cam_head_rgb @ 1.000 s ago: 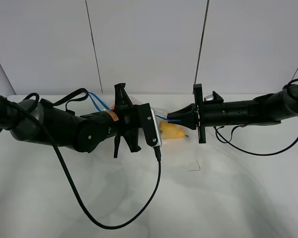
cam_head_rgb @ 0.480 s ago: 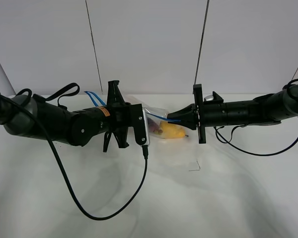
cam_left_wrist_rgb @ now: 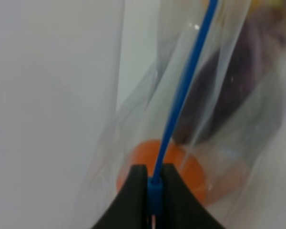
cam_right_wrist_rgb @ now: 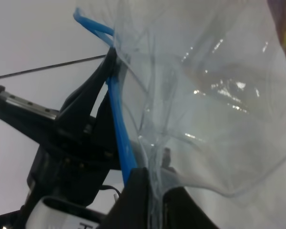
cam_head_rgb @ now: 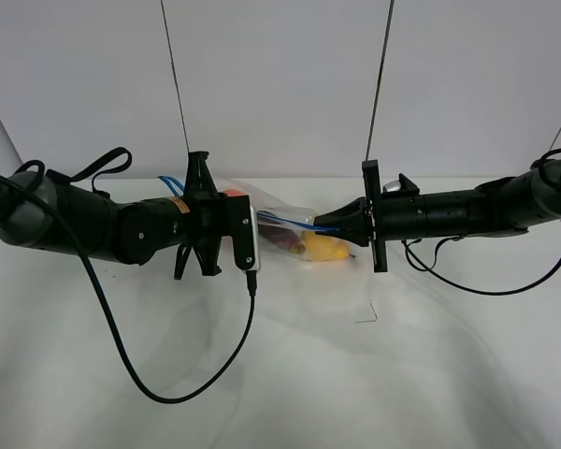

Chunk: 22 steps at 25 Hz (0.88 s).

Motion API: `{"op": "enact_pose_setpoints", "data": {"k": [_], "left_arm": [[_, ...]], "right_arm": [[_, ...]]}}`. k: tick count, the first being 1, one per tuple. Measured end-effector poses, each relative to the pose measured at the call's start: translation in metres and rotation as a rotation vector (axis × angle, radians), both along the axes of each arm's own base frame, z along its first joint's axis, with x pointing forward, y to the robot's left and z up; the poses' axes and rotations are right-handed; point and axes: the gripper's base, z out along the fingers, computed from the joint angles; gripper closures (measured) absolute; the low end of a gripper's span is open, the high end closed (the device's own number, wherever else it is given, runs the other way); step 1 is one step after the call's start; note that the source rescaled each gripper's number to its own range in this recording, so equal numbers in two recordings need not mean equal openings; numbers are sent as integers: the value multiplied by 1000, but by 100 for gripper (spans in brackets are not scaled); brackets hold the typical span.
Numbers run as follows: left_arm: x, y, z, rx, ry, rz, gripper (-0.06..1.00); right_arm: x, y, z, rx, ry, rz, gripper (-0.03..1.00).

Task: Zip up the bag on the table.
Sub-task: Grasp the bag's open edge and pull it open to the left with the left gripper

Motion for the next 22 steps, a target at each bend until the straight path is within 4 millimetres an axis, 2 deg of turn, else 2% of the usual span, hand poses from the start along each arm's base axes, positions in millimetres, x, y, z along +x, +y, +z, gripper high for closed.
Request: {"op": "enact_pose_setpoints", "data": {"k": [6,22], "left_arm": [[9,19,-1,8,15,56,94],[21,48,-2,67,-1,111,94]], "right_arm": [[0,0,0,-2,0,2,97],[-1,3,0,-1,0,5,97]]}}
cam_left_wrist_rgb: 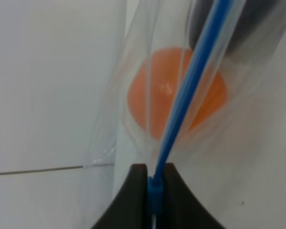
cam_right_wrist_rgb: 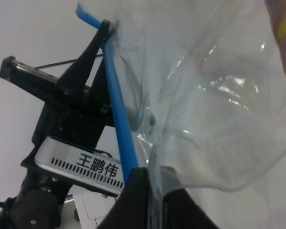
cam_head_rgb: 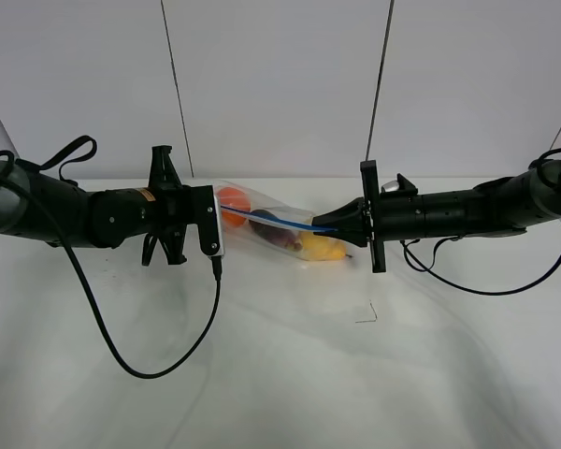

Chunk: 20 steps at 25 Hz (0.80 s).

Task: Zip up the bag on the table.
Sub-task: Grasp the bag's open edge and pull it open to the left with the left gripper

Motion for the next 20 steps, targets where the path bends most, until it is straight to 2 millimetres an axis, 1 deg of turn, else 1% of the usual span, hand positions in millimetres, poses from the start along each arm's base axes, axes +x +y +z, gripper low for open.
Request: {"op": "enact_pose_setpoints", "data": {"k": [7,20], "left_arm": [[3,8,1,32,-18,8,94],[12,34,3,26,-38,88,94]], "right_arm": [[0,0,0,0,1,-1,97],[-1,1,0,-4,1,9,97]]}}
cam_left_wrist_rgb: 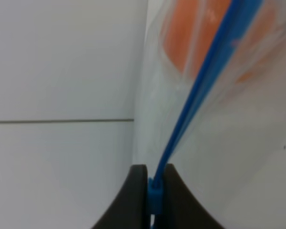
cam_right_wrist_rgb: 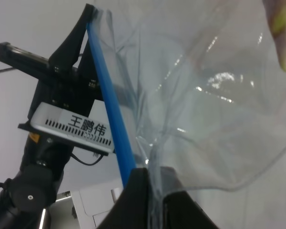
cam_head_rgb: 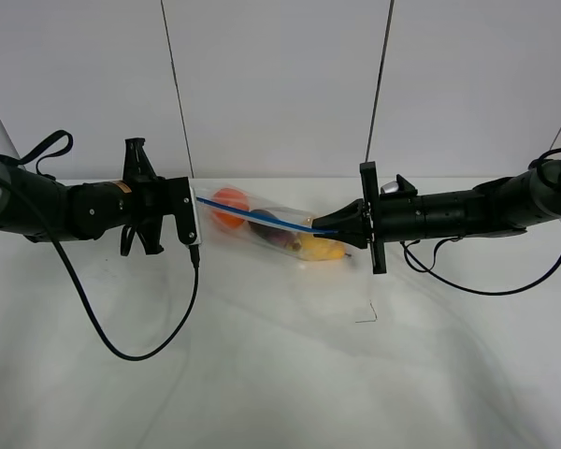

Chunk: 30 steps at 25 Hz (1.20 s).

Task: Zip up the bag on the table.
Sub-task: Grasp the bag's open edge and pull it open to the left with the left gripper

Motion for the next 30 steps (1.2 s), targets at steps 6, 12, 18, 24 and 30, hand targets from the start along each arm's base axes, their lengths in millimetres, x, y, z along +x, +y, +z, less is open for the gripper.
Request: {"op": "enact_pose_setpoints", "data": {"k": [6,12,18,24,30], "left_arm": [[4,15,0,-4,-2,45,94],[4,16,0,-7,-1,51,94],[4,17,0,-11,-2,58,90],[5,21,2,-88,-6,103,48],[7,31,1,-167,5,174,23]], "right_arm": [[-1,0,0,-4,0,8,97],[-1,-1,0,-5,0,11,97],[-1,-1,-1,-7,-1,13,97],[-2,-3,-1,-12,1,24,97],[-2,-4,-1,-13,3,24,97]]}}
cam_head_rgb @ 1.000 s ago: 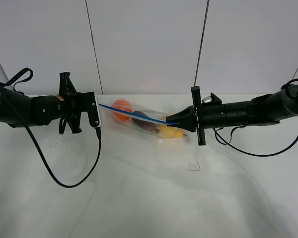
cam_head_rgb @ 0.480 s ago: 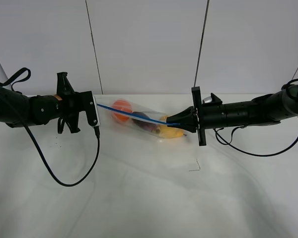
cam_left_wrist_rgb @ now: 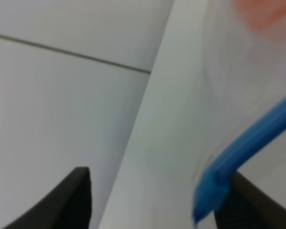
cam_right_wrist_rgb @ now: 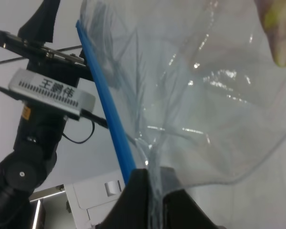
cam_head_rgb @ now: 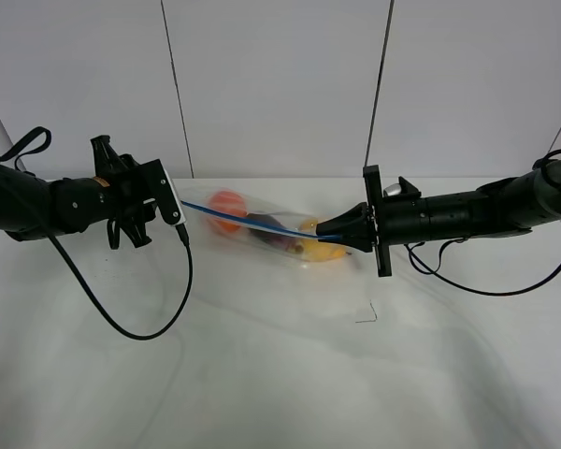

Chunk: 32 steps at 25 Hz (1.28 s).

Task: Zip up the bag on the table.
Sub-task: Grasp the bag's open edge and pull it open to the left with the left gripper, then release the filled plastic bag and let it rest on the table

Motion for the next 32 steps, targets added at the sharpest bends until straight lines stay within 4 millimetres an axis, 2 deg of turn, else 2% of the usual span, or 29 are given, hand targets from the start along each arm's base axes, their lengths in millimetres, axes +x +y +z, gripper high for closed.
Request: {"op": "enact_pose_setpoints", "data": {"k": [6,12,17,21,24,27,32], "left_arm": [[3,32,-2,-109,18,175,21],[0,46,-6,-370,38,405,21],[-3,69,-11,-552,95,557,21],[-6,82,-2,-729,192,610,21],[-5,92,9,-881,317,618,21],[-7,102,18,-1039,531,596,21],[-11,107,38,-1171,787,569,21]], "right_arm": [[0,0,0,0,0,0,97],[0,0,0,0,0,0,97],[0,0,0,-1,0,1,97],[0,0,0,-1,0,1,97],[0,0,0,0,1,0,97],[0,0,0,0,2,0,97],[0,0,0,0,2,0,97]]}}
